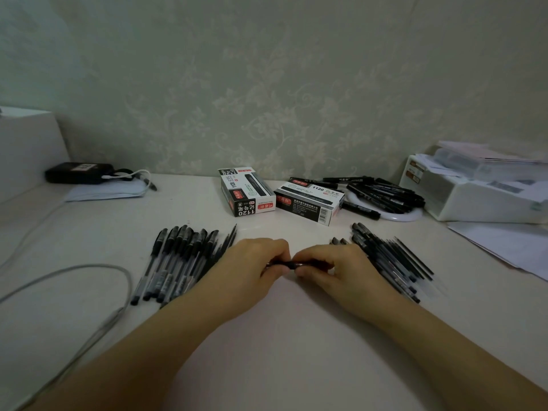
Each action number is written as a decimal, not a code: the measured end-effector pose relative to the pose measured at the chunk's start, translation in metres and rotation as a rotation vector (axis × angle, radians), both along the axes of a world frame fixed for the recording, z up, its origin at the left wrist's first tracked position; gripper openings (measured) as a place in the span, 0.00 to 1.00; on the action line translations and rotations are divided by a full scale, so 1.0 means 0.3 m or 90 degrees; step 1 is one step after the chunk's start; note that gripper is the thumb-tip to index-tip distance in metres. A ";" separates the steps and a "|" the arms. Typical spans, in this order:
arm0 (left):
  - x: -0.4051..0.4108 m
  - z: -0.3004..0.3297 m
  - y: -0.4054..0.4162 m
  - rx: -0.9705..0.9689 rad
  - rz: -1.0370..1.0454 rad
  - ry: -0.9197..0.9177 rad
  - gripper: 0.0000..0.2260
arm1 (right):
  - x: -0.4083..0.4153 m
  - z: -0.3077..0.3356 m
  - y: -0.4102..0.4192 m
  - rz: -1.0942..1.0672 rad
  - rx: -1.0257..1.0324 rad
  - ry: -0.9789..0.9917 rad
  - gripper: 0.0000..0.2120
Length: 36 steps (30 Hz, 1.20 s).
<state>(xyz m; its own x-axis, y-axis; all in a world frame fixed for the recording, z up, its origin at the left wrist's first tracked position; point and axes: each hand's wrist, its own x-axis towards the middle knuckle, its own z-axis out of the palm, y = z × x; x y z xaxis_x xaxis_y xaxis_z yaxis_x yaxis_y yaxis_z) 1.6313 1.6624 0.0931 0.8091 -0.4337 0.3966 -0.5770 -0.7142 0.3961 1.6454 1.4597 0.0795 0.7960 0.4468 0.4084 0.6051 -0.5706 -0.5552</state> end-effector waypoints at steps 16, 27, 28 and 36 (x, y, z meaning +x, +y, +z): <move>-0.001 0.019 -0.007 0.023 0.006 -0.017 0.05 | -0.005 0.000 0.002 -0.005 0.039 0.032 0.09; -0.002 0.020 0.002 -0.052 0.031 -0.104 0.02 | 0.008 0.009 0.035 -0.044 0.090 0.003 0.15; 0.001 0.021 0.001 -0.069 0.051 -0.126 0.02 | 0.008 0.009 0.036 -0.060 0.098 -0.003 0.19; 0.058 0.037 0.161 -0.070 0.422 -0.073 0.05 | 0.009 0.010 -0.004 -0.148 0.053 -0.022 0.16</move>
